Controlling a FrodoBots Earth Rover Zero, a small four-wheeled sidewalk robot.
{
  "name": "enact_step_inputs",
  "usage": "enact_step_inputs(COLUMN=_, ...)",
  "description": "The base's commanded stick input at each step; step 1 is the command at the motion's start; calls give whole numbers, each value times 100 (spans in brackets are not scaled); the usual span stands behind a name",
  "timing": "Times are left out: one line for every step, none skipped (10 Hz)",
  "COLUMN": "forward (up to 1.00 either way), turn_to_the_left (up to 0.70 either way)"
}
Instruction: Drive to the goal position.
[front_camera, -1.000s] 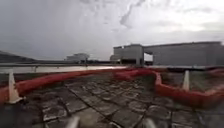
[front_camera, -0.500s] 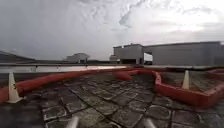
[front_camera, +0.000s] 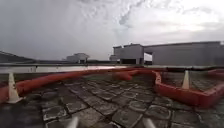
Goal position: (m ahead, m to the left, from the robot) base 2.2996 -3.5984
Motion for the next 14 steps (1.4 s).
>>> enact_step_inputs(forward=70, turn_to_the_left=0)
enact_step_inputs(forward=70, turn_to_the_left=0)
enact_step_inputs(forward=70, turn_to_the_left=0)
enact_step_inputs(forward=70, turn_to_the_left=0)
enact_step_inputs(forward=70, turn_to_the_left=0)
enact_step_inputs(forward=70, turn_to_the_left=0)
enact_step_inputs(forward=70, turn_to_the_left=0)
enact_step_inputs(forward=70, turn_to_the_left=0)
enact_step_inputs(forward=70, turn_to_the_left=0)
enact_step_inputs(forward=70, turn_to_the_left=0)
enact_step_inputs(forward=70, turn_to_the_left=0)
enact_step_inputs(forward=70, turn_to_the_left=0)
enact_step_inputs(forward=70, turn_to_the_left=0)
enact_step_inputs(forward=70, turn_to_the_left=0)
